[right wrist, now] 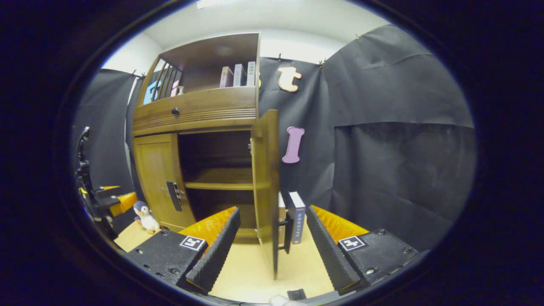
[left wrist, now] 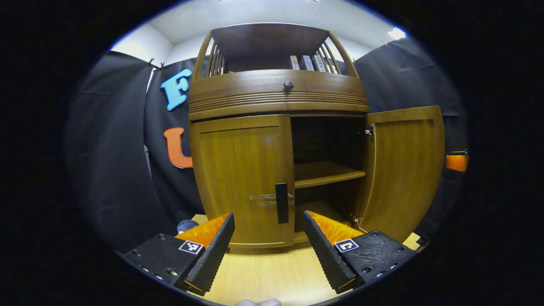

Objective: Open the right door of the double-door shoe cabinet with the right hand, and open the left door with the left hand.

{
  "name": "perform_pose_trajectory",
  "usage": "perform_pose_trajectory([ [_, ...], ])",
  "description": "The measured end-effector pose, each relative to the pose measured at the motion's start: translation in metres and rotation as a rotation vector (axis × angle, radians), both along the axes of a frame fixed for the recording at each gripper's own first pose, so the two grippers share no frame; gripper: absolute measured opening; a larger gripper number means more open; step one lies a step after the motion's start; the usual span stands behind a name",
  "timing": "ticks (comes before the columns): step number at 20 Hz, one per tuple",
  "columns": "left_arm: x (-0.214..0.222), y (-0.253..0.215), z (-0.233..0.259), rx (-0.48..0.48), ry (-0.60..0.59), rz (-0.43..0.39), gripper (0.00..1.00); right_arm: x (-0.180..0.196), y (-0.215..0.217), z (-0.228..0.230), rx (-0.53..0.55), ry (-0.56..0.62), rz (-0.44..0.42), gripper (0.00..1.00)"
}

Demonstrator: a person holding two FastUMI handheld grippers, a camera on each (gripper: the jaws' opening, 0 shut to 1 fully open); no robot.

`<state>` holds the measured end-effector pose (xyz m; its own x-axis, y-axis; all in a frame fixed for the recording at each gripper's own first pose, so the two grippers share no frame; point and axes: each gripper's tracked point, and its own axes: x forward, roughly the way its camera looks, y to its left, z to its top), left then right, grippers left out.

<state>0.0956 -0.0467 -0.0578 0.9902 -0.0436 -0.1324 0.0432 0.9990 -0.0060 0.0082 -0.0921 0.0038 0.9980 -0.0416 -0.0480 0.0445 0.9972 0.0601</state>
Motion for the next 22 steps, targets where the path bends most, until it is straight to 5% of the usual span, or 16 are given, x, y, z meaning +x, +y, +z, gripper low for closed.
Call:
perform_pose_trajectory([
  [7,0.082,-0.019,-0.028,-0.055,-0.013,-0.046,0.96,-0.014,0.079,-0.022,-0.026,0.078,0.009,1.0],
  [14,0.155,-0.038,-0.06,-0.069,0.007,-0.039,1.0,-0.01,0.069,-0.028,-0.07,0.146,-0.054,0.99],
  [18,0.172,-0.041,-0.065,-0.065,0.007,-0.033,0.8,-0.005,0.065,-0.032,-0.081,0.171,-0.073,0.99],
  [20,0.175,-0.041,-0.062,-0.06,-0.012,-0.03,0.84,-0.002,0.065,-0.031,-0.084,0.175,-0.073,1.0],
  [22,0.176,-0.042,-0.06,-0.055,-0.021,-0.028,0.42,0.001,0.068,-0.031,-0.084,0.173,-0.066,1.0],
])
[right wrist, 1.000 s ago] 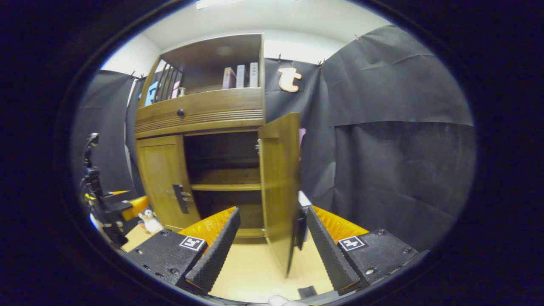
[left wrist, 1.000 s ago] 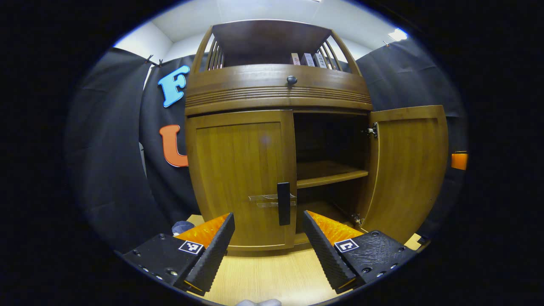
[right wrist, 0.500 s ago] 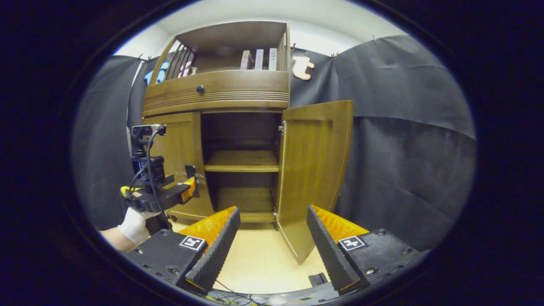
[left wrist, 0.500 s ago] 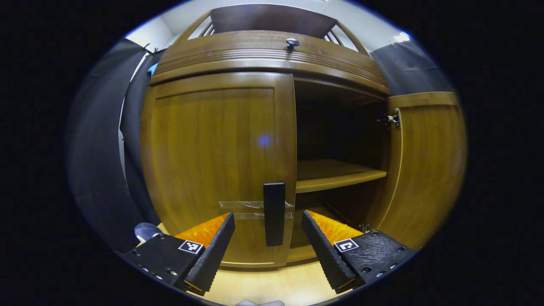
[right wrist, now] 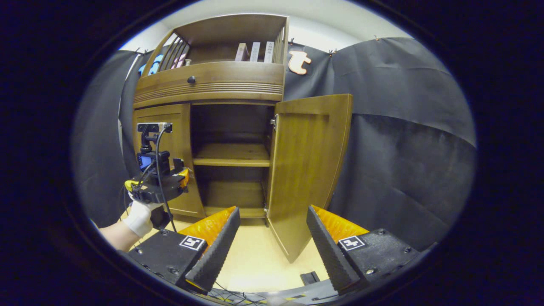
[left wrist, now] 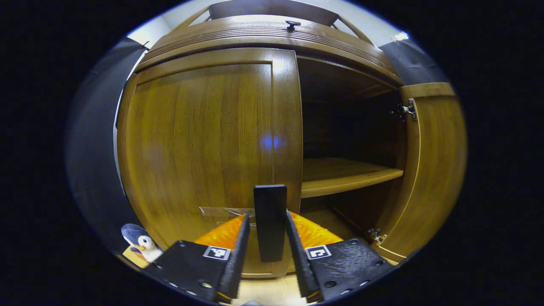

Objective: Open the right door of the double-door shoe cabinet with the right hand, and open the left door with the left hand.

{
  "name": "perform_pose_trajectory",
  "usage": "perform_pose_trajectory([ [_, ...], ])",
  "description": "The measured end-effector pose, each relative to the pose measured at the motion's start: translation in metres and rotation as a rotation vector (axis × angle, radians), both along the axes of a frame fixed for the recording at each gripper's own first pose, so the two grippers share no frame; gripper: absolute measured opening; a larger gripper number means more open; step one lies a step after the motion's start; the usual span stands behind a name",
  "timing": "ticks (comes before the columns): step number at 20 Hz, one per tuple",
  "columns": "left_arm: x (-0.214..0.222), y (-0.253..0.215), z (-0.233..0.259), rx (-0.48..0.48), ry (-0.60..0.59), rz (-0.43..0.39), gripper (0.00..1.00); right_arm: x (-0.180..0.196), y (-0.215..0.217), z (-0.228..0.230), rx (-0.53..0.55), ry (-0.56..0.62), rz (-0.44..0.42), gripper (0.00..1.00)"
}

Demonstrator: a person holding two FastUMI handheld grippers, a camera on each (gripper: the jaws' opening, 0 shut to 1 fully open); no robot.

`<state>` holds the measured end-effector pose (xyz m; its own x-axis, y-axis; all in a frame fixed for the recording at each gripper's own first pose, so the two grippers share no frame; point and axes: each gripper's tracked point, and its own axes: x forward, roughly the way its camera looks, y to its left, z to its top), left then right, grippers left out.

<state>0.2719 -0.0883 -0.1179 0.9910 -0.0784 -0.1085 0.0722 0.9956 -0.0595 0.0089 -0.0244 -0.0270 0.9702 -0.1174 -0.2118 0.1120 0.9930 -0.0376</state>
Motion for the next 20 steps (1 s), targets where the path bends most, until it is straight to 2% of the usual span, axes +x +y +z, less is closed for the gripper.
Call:
perform_pose_trajectory([
  [1,0.001,-0.002,-0.001,0.004,-0.002,-0.003,0.44,0.0,0.001,0.0,-0.001,-0.001,0.003,1.0],
  [2,0.001,-0.002,-0.002,0.006,0.002,-0.007,0.4,0.0,0.002,0.0,-0.001,-0.002,0.007,1.0],
  [4,0.0,-0.004,-0.005,-0.003,0.011,-0.014,0.4,-0.001,0.002,0.001,0.004,-0.002,0.011,1.0],
  [5,0.001,-0.004,-0.004,0.0,0.009,-0.016,0.31,-0.002,0.002,0.001,0.006,-0.004,0.009,0.99],
  [6,0.001,-0.003,-0.005,0.001,0.013,-0.019,0.39,-0.003,0.001,0.001,0.009,-0.005,0.009,1.0],
  [7,0.002,-0.003,-0.004,-0.001,0.008,-0.021,0.31,-0.004,-0.001,0.001,0.011,-0.003,0.007,1.0],
  [17,-0.024,0.009,-0.006,-0.022,0.028,-0.034,0.31,-0.019,0.004,-0.008,0.027,0.008,0.03,1.0],
  [20,-0.038,0.011,-0.006,-0.027,0.021,-0.063,0.31,-0.026,0.007,-0.012,0.038,0.006,0.037,0.99],
])
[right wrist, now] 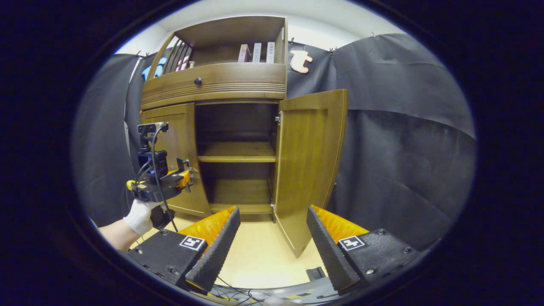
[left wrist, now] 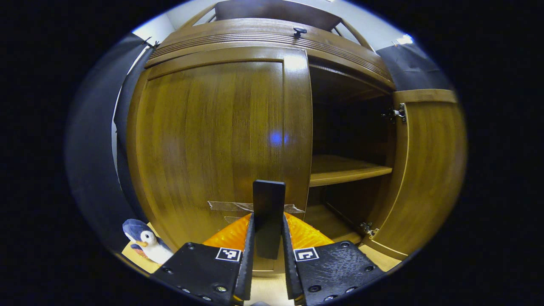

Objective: Open the right door of the double-door shoe cabinet with the right hand, and open the left door with the left hand.

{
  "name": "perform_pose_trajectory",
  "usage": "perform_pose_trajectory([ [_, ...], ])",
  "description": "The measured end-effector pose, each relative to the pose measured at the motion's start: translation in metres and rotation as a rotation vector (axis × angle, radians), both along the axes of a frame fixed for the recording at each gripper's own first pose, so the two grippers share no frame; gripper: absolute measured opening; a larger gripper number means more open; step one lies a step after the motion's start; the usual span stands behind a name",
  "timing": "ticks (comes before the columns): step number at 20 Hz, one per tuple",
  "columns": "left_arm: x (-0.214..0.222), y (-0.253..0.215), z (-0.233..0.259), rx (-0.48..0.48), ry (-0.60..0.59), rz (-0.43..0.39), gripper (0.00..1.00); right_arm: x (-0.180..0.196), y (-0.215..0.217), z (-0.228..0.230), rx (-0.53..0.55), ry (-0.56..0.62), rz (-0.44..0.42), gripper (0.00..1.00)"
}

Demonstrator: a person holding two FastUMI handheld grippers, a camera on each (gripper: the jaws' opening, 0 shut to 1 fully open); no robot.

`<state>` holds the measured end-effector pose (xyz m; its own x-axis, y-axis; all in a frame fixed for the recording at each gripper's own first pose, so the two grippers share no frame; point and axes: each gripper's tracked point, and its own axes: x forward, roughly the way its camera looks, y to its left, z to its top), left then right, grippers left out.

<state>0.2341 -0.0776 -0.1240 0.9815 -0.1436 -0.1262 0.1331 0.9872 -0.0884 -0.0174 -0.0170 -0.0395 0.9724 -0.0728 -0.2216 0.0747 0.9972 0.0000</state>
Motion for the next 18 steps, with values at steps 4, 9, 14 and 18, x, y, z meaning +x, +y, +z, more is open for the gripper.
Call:
perform_pose_trajectory([
  [4,-0.012,0.004,-0.001,0.01,-0.006,-0.006,0.23,-0.006,0.006,-0.002,0.009,-0.002,0.012,0.99],
  [9,-0.03,0.007,0.0,-0.003,-0.003,-0.013,0.22,-0.016,0.006,-0.003,0.016,-0.007,0.016,1.0],
  [14,-0.048,0.012,-0.001,-0.012,-0.001,-0.025,0.22,-0.02,0.009,-0.005,0.03,-0.009,0.024,1.0],
  [18,-0.065,0.019,-0.001,-0.016,0.001,-0.024,0.22,-0.022,0.019,-0.003,0.033,-0.02,0.052,0.99],
])
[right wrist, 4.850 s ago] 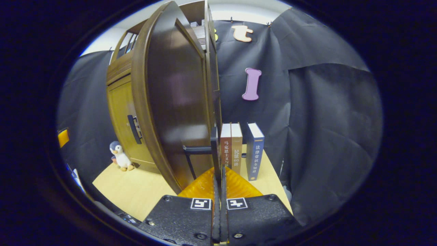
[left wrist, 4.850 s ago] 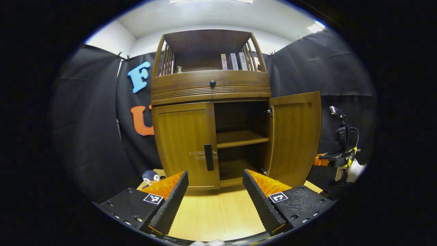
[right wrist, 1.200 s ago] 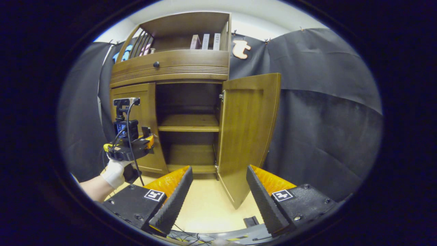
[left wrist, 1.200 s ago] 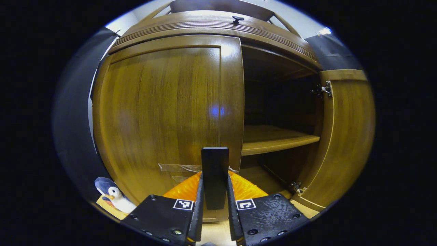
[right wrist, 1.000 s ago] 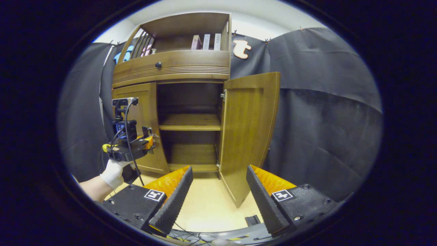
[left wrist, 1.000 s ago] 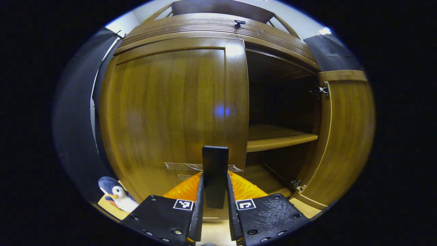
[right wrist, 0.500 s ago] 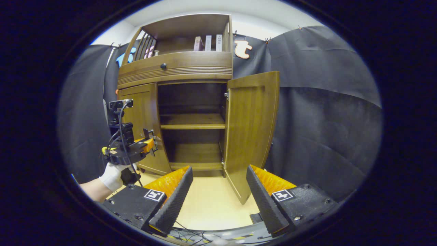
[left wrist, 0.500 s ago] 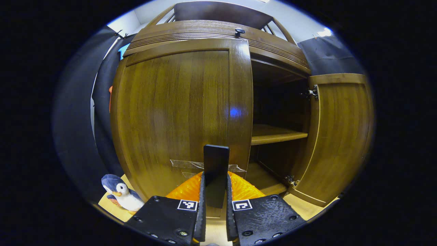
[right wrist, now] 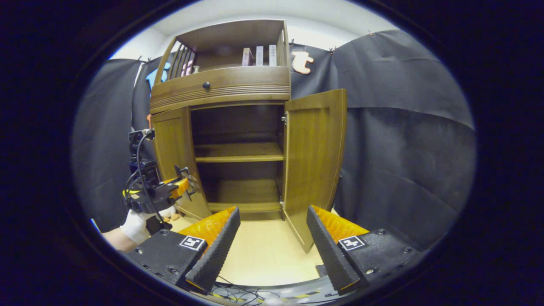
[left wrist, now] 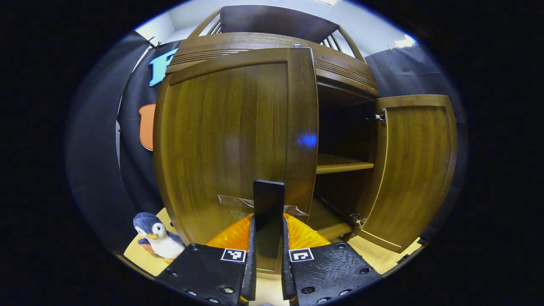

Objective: Open the right door of the double-door shoe cabinet with the right hand, and open the left door with the left hand.

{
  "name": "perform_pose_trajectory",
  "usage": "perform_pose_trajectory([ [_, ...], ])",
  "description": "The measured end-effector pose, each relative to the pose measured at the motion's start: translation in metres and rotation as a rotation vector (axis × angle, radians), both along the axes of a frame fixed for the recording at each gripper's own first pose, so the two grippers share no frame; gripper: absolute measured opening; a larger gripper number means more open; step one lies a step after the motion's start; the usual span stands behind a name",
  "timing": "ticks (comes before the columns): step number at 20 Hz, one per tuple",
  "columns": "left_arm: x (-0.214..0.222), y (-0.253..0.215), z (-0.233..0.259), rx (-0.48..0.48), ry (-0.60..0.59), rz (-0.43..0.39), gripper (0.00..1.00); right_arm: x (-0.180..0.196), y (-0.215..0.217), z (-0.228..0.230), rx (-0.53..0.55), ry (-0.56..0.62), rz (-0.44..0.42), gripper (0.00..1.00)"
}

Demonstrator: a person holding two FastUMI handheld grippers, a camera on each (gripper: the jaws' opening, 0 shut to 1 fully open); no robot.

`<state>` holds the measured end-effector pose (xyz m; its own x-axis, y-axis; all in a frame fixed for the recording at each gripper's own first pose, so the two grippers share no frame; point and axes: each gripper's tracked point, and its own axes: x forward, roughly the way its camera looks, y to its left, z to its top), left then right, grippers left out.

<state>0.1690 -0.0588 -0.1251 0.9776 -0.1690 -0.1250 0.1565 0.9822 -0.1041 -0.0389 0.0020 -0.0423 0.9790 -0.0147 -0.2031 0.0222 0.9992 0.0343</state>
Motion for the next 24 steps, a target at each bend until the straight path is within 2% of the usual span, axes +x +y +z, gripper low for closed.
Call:
perform_pose_trajectory([
  [13,-0.059,0.038,-0.001,-0.033,0.006,-0.007,0.22,0.002,0.042,-0.003,-0.002,-0.001,0.115,1.0],
  [17,-0.071,0.054,-0.001,-0.024,0.008,0.02,0.22,0.006,0.057,-0.003,-0.005,0.0,0.149,0.99],
  [18,-0.073,0.065,-0.003,-0.011,0.006,0.056,0.31,0.008,0.061,-0.003,-0.007,0.001,0.158,1.0],
  [20,-0.08,0.071,-0.003,-0.056,0.011,0.066,0.06,0.01,0.068,-0.003,-0.012,0.002,0.177,0.99],
  [24,-0.09,0.089,-0.004,-0.054,0.006,0.078,0.06,0.015,0.086,-0.003,-0.021,0.004,0.22,0.99],
])
